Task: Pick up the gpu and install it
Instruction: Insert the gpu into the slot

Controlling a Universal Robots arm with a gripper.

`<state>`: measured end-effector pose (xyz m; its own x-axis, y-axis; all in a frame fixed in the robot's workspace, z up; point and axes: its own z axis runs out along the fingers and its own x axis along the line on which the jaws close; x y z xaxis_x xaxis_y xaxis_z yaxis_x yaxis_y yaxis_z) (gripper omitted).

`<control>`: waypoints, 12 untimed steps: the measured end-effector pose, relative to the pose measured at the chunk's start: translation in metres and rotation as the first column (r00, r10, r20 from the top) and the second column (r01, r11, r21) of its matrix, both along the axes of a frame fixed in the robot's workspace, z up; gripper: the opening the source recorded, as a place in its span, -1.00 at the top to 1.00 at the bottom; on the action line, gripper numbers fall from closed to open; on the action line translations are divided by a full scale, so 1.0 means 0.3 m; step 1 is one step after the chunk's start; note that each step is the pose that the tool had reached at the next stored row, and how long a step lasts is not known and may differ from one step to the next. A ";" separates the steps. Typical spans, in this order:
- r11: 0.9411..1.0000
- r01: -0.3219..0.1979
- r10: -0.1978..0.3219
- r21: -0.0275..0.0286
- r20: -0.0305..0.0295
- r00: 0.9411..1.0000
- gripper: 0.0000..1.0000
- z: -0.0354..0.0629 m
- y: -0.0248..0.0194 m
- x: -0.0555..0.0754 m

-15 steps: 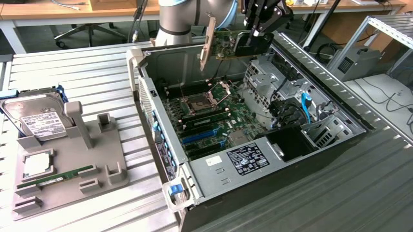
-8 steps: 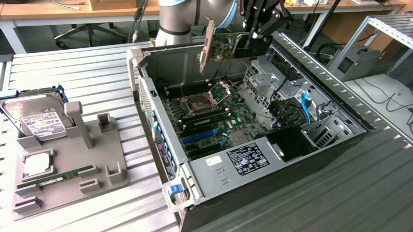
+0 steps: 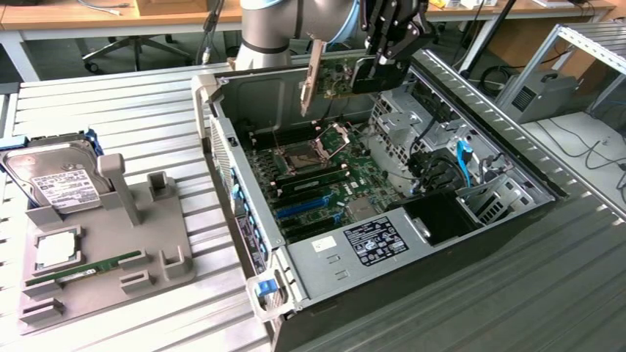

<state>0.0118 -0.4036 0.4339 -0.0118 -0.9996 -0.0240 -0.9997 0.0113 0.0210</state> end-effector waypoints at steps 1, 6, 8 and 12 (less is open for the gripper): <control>1.000 0.000 0.000 0.000 0.001 1.000 0.46 -0.003 0.000 -0.001; 1.000 0.000 0.000 0.000 0.009 1.000 0.46 -0.021 0.000 -0.012; 1.000 0.000 0.000 0.000 0.012 1.000 0.46 -0.027 0.000 -0.017; 1.000 0.000 0.000 0.000 0.016 1.000 0.46 -0.032 0.000 -0.021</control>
